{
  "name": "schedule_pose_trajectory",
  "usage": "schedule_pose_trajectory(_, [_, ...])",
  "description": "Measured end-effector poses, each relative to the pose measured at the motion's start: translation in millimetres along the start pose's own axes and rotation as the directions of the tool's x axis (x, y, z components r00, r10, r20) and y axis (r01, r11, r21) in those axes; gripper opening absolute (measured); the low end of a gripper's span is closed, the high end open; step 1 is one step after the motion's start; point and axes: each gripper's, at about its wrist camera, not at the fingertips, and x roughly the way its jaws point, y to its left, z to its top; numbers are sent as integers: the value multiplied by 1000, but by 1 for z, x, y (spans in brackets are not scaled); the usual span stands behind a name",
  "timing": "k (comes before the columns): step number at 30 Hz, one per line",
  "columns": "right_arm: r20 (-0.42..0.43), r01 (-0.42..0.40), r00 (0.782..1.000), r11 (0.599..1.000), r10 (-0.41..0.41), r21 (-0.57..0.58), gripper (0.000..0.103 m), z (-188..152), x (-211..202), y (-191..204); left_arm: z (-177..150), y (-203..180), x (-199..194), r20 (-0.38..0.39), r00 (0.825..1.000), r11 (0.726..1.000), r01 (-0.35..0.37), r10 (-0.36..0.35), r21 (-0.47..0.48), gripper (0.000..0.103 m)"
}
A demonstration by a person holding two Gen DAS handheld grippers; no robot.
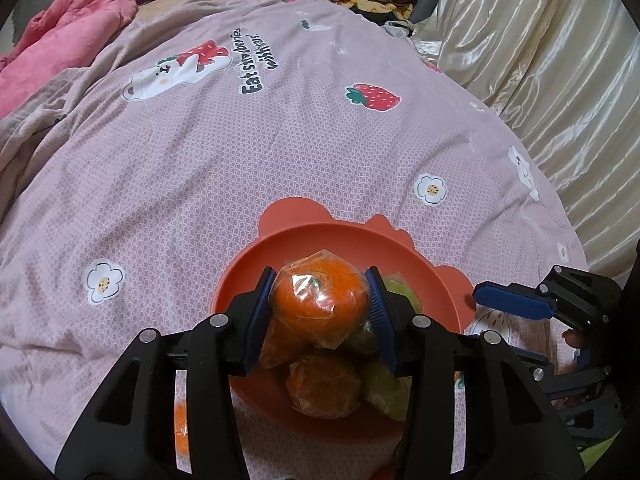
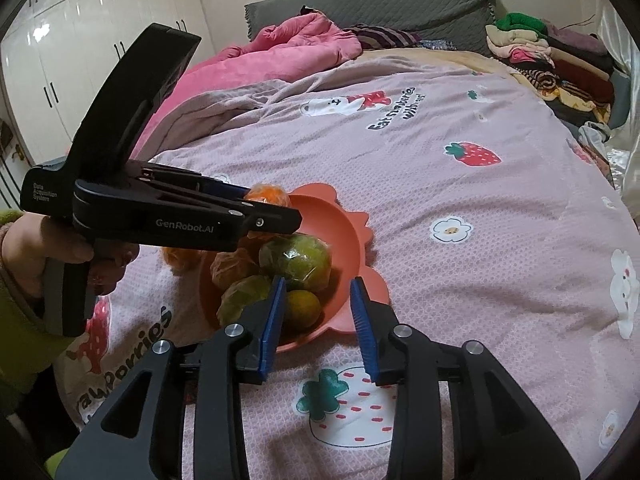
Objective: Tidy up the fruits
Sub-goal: 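Open both tools to release the orange and yellow fruit in the bowl, then lift both tools away from the bowl toward the remaining fruits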
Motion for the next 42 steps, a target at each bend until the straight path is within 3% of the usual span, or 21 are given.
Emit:
schedule_pose_trajectory(31, [4, 41, 999, 999, -41, -1, 53, 0, -14, 4, -5, -1, -21, 49, 999, 1000, 2, -2, 6, 38])
schedule_pose_trajectory(42, [25, 54, 998, 999, -54, -4, 59, -1, -24, 9, -13, -2, -45, 108, 994, 1000, -20, 19, 2, 52])
